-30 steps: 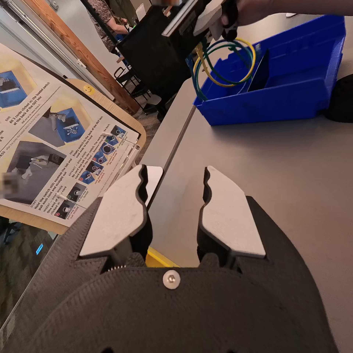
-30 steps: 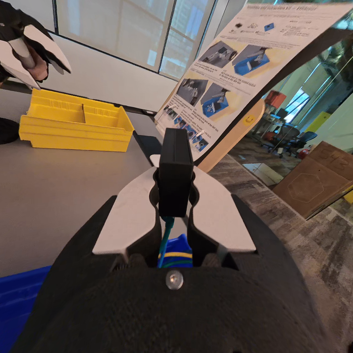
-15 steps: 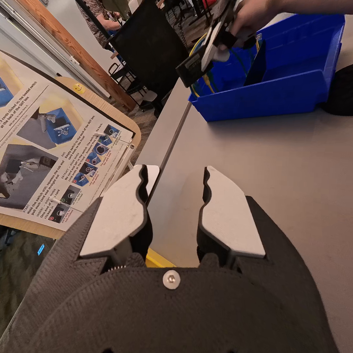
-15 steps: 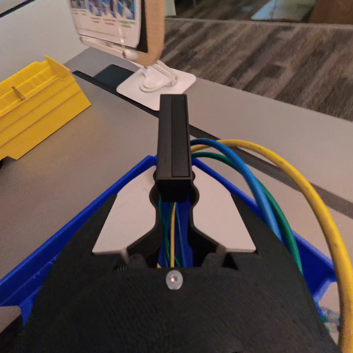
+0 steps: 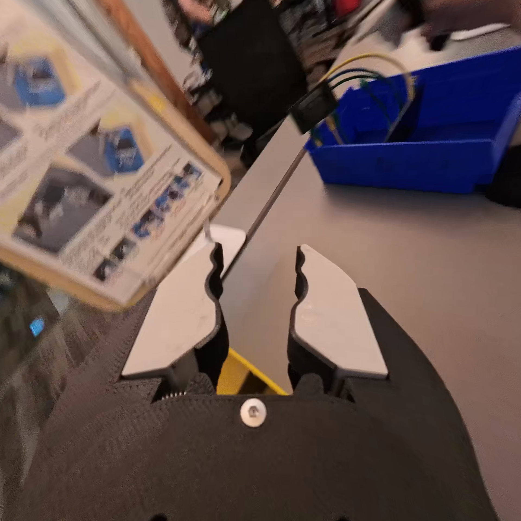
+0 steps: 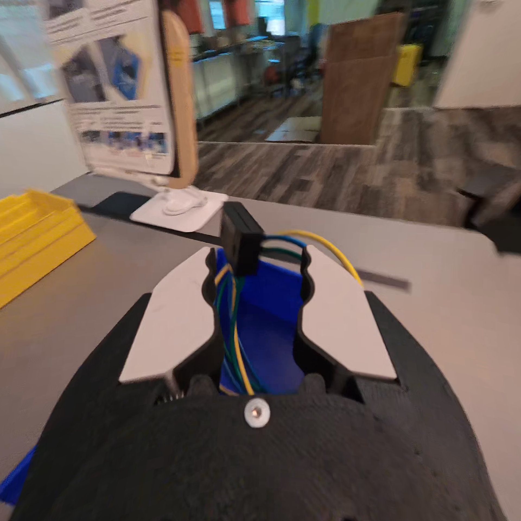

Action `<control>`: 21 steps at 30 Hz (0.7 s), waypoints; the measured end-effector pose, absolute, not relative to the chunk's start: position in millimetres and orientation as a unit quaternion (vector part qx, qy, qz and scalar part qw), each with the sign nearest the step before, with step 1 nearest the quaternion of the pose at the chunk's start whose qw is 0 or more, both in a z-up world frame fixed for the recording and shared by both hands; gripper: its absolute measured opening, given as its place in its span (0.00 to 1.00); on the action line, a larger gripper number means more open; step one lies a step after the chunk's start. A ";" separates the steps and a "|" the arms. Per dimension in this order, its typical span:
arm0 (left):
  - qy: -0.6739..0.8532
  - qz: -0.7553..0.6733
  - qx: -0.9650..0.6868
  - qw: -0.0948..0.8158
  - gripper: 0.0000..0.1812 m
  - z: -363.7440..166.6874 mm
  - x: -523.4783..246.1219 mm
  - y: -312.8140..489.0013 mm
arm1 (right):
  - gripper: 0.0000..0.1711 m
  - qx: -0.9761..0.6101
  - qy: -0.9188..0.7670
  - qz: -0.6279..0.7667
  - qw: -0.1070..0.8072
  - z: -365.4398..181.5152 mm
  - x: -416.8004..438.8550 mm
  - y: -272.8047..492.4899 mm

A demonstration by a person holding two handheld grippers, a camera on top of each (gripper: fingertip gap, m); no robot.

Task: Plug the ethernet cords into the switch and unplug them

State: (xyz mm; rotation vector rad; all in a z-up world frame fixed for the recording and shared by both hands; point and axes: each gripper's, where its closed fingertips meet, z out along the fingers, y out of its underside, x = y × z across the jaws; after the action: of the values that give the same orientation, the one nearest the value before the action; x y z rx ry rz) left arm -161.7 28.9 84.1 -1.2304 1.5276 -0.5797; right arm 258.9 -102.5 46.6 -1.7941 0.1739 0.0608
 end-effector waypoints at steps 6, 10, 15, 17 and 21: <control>0.497 -0.235 -0.717 0.428 0.32 70.2 -233.2 94.4 | 0.29 -0.750 0.272 -0.011 0.603 13.5 286.2 -196.1; 0.374 -0.270 -0.815 0.350 0.30 53.0 -290.9 124.9 | 0.32 -0.876 0.273 -0.023 0.397 -55.7 288.7 -224.8; 0.252 -0.220 -0.887 0.317 0.35 19.7 -360.4 166.4 | 0.25 -0.949 0.267 0.048 0.159 -121.6 268.1 -237.1; 0.230 -0.185 -0.910 0.290 0.37 0.3 -379.3 172.7 | 0.09 -0.949 0.270 0.091 0.134 -134.3 254.1 -233.8; 0.218 -0.118 -0.947 0.204 0.38 -43.6 -404.8 175.1 | 0.09 -0.957 0.245 0.095 0.124 -133.5 246.0 -237.7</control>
State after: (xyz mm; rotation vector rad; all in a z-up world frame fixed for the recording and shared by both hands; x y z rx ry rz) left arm -404.8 175.1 -43.6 -2.6420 0.6089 -0.3300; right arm 246.0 -237.7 -133.5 -2.7893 0.7148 0.2778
